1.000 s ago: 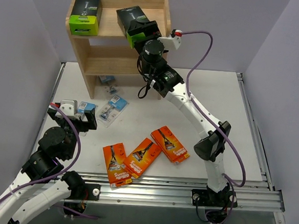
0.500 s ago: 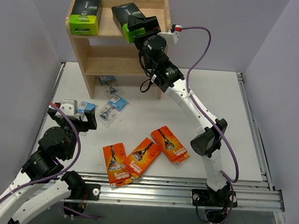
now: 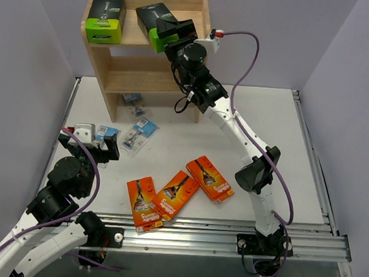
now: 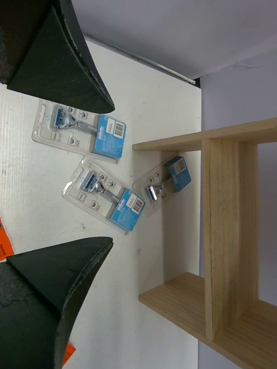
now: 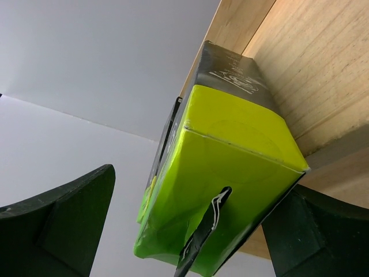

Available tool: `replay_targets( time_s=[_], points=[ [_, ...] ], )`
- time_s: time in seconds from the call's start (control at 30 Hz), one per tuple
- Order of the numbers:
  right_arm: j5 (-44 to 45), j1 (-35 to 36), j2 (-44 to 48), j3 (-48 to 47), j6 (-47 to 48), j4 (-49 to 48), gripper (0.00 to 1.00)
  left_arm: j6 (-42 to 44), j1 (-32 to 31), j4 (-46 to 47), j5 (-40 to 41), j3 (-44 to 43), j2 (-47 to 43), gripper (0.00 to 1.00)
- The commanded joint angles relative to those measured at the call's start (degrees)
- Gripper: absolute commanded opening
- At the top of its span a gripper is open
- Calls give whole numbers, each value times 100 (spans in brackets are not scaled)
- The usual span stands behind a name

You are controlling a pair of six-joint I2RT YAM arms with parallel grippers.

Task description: Place and organize the shaving razors onto the shelf

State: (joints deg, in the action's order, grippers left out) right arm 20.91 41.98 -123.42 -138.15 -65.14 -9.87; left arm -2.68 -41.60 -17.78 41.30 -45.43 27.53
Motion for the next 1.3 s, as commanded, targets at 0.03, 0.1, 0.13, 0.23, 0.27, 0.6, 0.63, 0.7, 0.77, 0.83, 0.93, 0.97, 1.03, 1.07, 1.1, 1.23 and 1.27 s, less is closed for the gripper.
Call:
replay_targets(
  time_s=[0.03,0.1,0.13,0.23,0.27,0.6,0.63,0.7,0.77,0.83,0.93,0.97,1.03,1.07,1.1,1.23,1.27],
  points=[
    [-113,-32,291,-151,-33,555,100,30,-32,231,63,-19,25,97],
    [-61,-32,397,-116,-7,784,100,30,-32,222,63,-36,33,97],
    [-86,-58,432,-90,28,837,100,39,-41,222,45,-36,33,97],
    [-200,-75,511,-81,10,960,100,39,-32,179,36,-54,68,97],
    [-210,-67,520,-90,19,1134,100,39,-32,178,45,-62,68,97],
    [-394,-93,695,207,11,1049,100,39,-32,178,63,-54,77,97],
    [-447,-93,748,314,19,744,100,48,-32,178,63,-54,77,97],
    [-534,-128,784,341,19,714,100,48,-23,170,36,-62,86,97],
    [-622,-154,740,227,19,819,100,57,-32,152,-25,-80,121,97],
    [-710,-172,749,209,19,837,100,57,-32,143,-34,-89,156,97],
    [-754,-172,828,296,72,811,100,65,-32,135,-34,-80,183,97],
    [-772,-181,897,332,98,776,100,66,-23,143,-34,-80,183,97],
    [-842,-199,968,420,142,767,100,74,-23,143,-25,-71,200,97],
    [-877,-207,1047,481,142,758,100,83,-32,143,-17,-80,209,97],
    [-913,-225,1108,534,142,741,100,92,-23,143,-8,-71,235,97],
    [-1001,-269,1469,1043,116,609,100,118,-23,161,62,-63,235,97],
    [-1062,-278,1635,1149,107,592,100,127,-32,170,71,-54,235,97]
  ],
)
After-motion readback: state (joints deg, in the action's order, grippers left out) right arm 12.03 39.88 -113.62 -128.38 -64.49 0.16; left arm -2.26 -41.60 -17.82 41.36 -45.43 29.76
